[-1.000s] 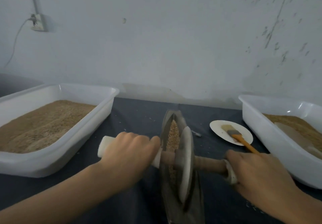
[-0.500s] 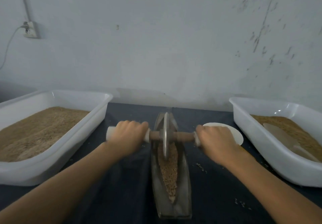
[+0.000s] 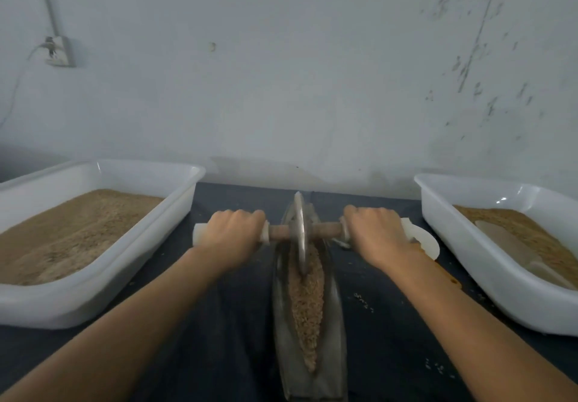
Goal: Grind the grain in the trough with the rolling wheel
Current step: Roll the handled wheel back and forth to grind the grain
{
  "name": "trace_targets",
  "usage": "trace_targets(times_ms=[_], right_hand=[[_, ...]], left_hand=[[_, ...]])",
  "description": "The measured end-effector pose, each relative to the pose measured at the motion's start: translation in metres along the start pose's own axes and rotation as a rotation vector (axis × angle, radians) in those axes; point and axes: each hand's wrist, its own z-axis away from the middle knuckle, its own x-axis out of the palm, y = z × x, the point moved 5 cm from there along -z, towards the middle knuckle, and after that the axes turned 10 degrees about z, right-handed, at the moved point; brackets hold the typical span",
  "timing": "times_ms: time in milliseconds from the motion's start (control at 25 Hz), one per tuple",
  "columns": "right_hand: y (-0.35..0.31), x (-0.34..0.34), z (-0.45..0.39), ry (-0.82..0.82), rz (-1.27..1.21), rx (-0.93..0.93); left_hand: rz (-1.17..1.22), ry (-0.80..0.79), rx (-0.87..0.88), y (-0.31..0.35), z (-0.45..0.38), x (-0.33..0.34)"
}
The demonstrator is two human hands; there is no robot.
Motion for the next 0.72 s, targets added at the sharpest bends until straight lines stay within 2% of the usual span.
trace_targets(times_ms=[160,240,320,360,480,560,720], right_hand=[[-0.003,-0.009,0.018,0.032,0.025,-0.063],[-0.005,-0.013,0.061,0.157,-0.012,-0.133],[-0.002,-0.024,0.093,0.304,-0.105,-0.187],[-0.002,-0.025,0.1,0.327,-0.133,-0.209],[-0.007,-0.018,0.074,0.206,-0.088,-0.195],[-0.009,-0.009,0.031,0.149,0.006,-0.096],[-0.005,0.002,-0.009,0.003,-0.01,-0.001]], left_hand=[[0.084,-0.052,0.026,-0.006,-0.002,0.002],[0.095,-0.043,0.088,-0.004,0.039,-0.002],[0.027,0.029,0.145,0.0,0.08,-0.011],[-0.017,0.061,0.165,0.0,0.091,-0.014],[0.012,-0.012,0.103,-0.002,0.077,-0.006],[0.019,0.001,0.059,-0.001,0.04,-0.002],[-0.008,0.011,-0.003,-0.003,-0.012,-0.004]])
